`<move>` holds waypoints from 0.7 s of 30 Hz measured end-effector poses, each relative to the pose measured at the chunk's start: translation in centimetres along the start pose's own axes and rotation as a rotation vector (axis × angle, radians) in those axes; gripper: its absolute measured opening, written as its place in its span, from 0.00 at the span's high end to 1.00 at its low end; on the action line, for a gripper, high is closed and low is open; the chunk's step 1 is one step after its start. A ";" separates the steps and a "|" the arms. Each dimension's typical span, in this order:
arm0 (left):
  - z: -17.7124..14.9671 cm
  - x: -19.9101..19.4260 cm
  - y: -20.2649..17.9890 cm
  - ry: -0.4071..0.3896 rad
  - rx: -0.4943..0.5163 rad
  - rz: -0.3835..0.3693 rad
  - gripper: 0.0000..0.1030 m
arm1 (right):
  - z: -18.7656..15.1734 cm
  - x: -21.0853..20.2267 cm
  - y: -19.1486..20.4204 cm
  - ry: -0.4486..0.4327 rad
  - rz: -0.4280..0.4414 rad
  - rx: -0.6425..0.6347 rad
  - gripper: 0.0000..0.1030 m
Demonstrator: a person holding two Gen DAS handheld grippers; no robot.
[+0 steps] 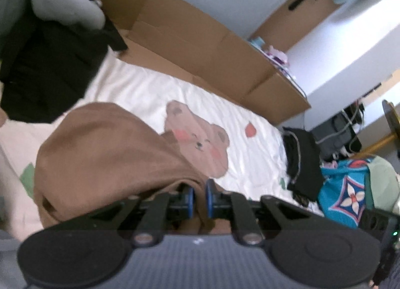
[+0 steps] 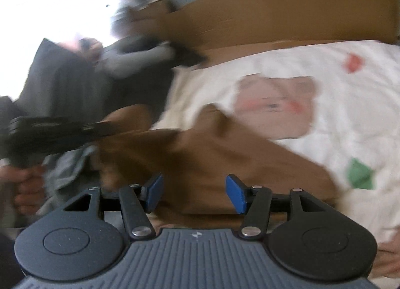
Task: Fold clothes
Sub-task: 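Grasp the brown shirt with the right tool while the left tool holds it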
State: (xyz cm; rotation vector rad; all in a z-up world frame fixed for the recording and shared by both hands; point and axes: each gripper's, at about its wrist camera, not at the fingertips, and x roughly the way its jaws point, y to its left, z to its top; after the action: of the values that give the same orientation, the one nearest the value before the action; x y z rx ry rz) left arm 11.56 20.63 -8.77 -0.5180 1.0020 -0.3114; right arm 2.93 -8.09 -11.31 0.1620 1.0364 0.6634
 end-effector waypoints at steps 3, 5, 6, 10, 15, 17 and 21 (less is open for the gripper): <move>-0.5 0.5 -0.1 0.014 -0.004 -0.030 0.89 | 0.3 1.5 2.1 0.014 0.041 -0.051 0.40; -0.7 0.6 -0.1 0.019 -0.009 -0.047 0.89 | 0.6 2.4 3.6 0.023 0.069 -0.085 0.41; -0.8 0.5 0.0 0.021 -0.016 -0.054 0.89 | 0.7 2.9 4.0 0.028 0.078 -0.094 0.42; -1.5 0.5 0.1 0.029 -0.027 -0.085 0.89 | 0.9 5.0 4.9 0.045 0.092 -0.105 0.52; -2.3 0.5 0.6 0.026 -0.058 -0.099 0.89 | 0.5 6.8 5.7 0.084 0.078 -0.141 0.92; -2.6 0.4 0.8 0.026 -0.065 -0.088 0.86 | 0.2 6.9 5.6 0.083 0.079 -0.151 0.93; -3.1 0.4 1.2 0.049 -0.058 -0.019 0.59 | -0.2 6.5 5.0 0.085 0.071 -0.166 0.95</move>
State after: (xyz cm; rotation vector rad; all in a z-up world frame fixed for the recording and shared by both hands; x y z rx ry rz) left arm 9.15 20.60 -11.09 -0.5747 1.0561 -0.3136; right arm 2.80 -0.40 -14.12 0.0262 1.0554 0.8233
